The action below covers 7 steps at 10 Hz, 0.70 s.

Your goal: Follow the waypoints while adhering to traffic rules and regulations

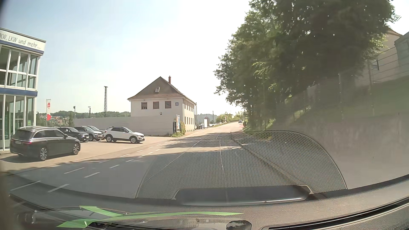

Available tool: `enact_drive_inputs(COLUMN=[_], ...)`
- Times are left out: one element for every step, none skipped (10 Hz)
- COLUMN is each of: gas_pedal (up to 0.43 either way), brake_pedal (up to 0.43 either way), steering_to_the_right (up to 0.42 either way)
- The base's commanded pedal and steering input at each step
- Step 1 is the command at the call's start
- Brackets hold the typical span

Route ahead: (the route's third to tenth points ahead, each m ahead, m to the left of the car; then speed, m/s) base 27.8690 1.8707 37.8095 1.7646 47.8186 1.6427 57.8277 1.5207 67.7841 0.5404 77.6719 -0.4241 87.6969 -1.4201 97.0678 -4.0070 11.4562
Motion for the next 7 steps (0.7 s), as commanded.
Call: enact_drive_inputs(gas_pedal=[0.059,0.059,0.059,0.059,0.059,0.039,0.020], brake_pedal=[0.000,0.000,0.000,0.000,0.000,0.000,0.000], steering_to_the_right=[-0.002,-0.002,-0.002,-0.002,-0.002,-0.002,-0.002])
